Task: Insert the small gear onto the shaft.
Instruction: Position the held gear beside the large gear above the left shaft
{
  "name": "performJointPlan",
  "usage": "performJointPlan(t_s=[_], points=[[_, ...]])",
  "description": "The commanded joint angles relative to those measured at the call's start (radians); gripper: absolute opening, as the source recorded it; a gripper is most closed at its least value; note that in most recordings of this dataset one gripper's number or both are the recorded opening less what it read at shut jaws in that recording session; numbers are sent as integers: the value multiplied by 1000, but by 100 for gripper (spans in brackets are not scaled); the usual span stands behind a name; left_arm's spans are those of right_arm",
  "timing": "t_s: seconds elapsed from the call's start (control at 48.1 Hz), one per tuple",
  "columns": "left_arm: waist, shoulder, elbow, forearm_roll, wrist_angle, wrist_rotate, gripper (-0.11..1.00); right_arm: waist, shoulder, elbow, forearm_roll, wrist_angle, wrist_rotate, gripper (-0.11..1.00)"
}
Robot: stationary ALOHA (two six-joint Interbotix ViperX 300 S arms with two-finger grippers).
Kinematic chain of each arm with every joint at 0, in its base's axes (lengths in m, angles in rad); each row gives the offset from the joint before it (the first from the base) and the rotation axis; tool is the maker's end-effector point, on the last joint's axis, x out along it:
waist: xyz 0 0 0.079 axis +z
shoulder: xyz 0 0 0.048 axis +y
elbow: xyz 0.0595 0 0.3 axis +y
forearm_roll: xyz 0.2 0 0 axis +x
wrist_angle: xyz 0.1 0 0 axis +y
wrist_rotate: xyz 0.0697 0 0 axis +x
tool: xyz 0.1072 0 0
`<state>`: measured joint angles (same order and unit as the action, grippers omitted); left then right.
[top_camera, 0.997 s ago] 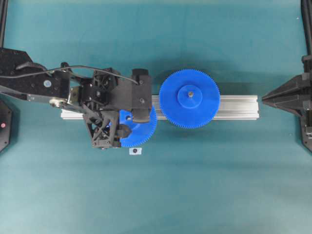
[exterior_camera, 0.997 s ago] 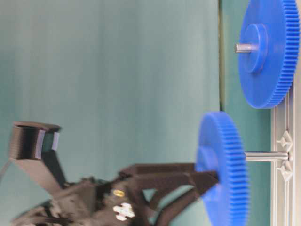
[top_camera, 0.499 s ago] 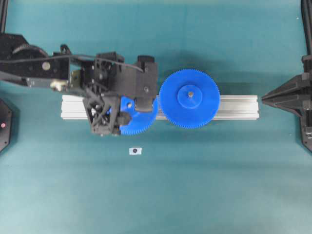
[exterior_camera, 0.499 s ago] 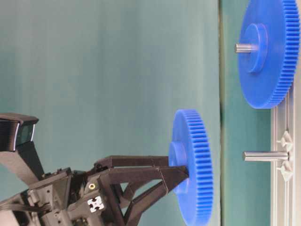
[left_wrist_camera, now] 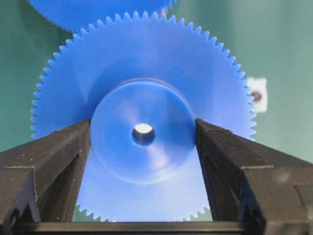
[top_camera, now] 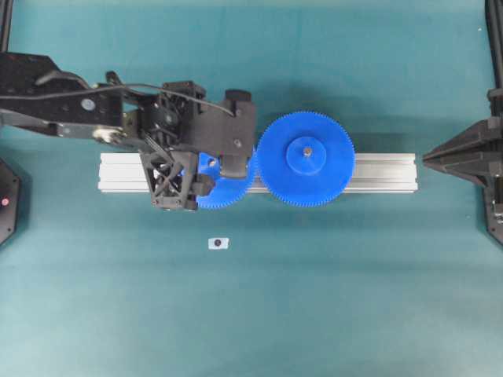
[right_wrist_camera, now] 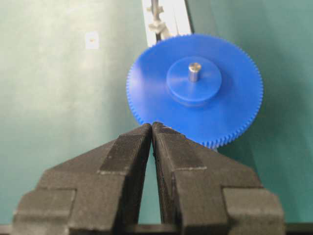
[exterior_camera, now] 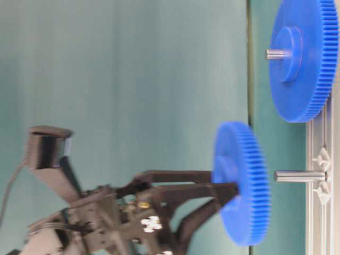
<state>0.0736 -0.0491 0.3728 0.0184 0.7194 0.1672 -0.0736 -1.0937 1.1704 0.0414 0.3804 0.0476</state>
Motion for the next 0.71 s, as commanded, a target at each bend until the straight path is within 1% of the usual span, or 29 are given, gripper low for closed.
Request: performJointPlan(t_s=[0.0,0.229,0.457,0.686], points=[[2,-6,-8,3,-20,2,72,-3,6,-9,0,-8,9,21],[2,26,-2,2,-51,5,72,-2,6,-9,-2,-8,11,21],[2,48,3,3,-51,8,72,-2,6,-9,-2,-8,11,21],[18,66,8,2,-64,8,72,-5,6,-9,0,-8,11,21]])
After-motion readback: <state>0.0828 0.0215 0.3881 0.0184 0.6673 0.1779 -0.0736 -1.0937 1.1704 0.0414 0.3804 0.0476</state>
